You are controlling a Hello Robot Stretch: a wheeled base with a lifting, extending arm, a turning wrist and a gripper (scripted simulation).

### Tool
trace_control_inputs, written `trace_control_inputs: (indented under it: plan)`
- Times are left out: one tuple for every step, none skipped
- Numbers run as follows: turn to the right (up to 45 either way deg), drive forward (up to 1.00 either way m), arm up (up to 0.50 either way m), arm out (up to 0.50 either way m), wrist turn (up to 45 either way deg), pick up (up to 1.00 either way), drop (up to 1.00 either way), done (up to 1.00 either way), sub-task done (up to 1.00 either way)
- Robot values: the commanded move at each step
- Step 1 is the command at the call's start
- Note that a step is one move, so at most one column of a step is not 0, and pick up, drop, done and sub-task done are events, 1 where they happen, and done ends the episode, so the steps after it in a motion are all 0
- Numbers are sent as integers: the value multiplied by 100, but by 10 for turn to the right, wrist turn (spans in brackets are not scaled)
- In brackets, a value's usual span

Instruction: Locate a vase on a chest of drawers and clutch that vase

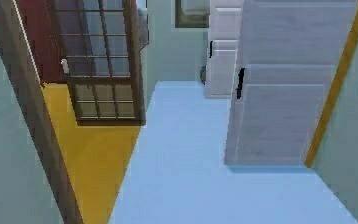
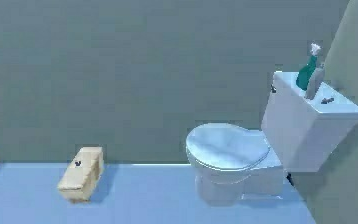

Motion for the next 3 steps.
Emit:
trace_control_inputs:
  plan:
    - [0, 100, 0, 0, 0, 0, 0, 0, 0]
    - [0, 100, 0, 0, 0, 0, 0, 0, 0]
    - [60, 0, 0, 0, 0, 0, 0, 0, 0]
